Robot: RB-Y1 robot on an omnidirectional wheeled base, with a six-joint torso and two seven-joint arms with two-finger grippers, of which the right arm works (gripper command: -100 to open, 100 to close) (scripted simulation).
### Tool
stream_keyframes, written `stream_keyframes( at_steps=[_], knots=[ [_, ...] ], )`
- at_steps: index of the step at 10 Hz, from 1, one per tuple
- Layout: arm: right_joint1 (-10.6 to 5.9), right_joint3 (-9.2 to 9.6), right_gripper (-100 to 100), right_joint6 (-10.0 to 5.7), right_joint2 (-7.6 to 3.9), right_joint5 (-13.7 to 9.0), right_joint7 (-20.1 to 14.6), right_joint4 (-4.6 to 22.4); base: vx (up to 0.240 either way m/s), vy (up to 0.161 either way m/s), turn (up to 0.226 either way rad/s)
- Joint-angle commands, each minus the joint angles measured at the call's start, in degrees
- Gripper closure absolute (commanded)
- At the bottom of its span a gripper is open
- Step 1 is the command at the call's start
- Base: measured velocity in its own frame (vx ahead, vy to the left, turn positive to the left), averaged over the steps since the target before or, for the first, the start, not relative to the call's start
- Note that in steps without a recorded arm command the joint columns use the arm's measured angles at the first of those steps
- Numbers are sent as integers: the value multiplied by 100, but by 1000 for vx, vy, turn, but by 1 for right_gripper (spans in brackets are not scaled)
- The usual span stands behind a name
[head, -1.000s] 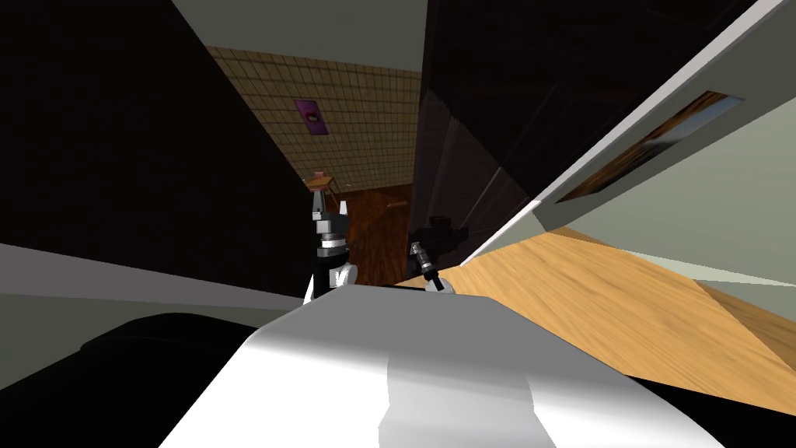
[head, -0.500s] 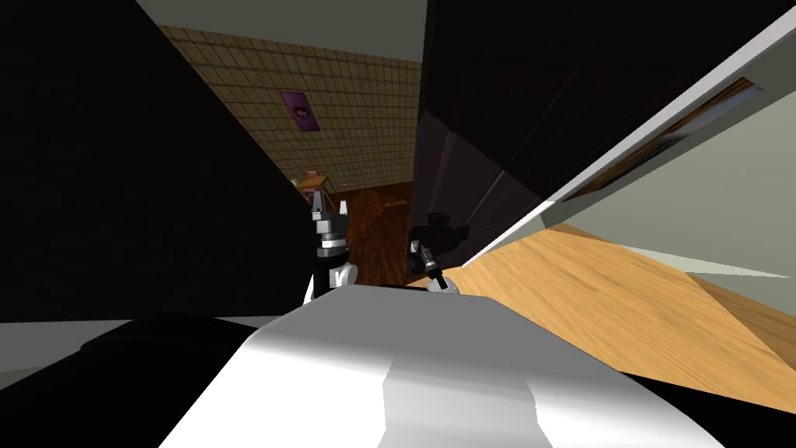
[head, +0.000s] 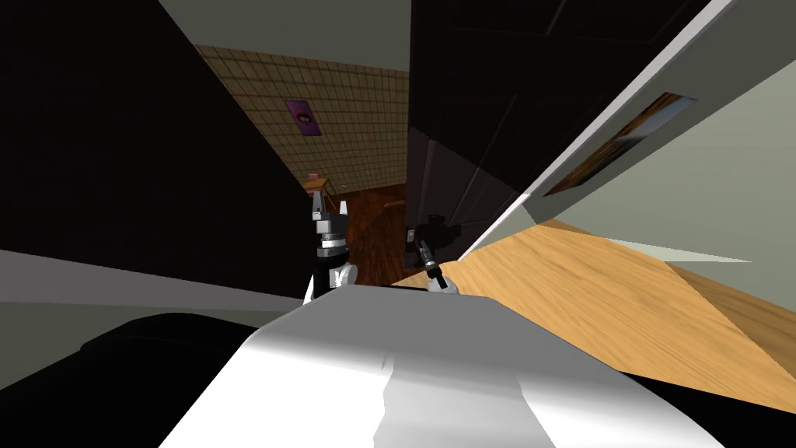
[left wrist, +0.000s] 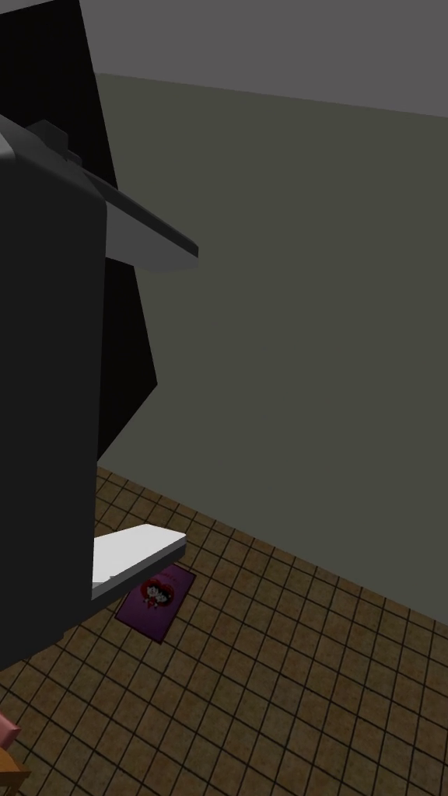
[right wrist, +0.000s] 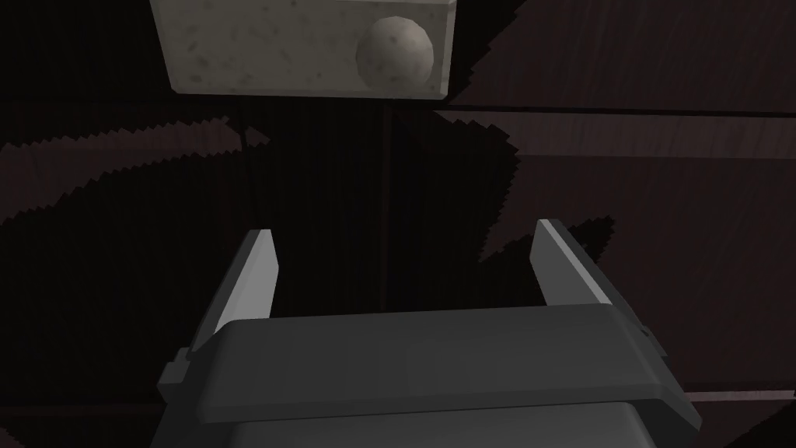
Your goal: Push the door open
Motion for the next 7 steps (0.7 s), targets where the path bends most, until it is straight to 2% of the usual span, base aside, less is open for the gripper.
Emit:
stream_keyframes(
  at_steps=[1, 2, 3, 4, 7],
  knots=[
    [4, 7, -100, 29, 90, -10, -20, -29, -233, 4, -42],
    [3, 9, -100, 44, 170, -16, -30, -42, -219, 14, -37],
    [-5, 5, -100, 30, 125, -13, -22, -16, -93, 11, -8],
    [-9, -12, -100, 10, 27, -22, -9, 1, 71, 29, 26],
    [-14, -38, -100, -14, -43, -34, 12, 13, 163, 52, 18]
  ],
)
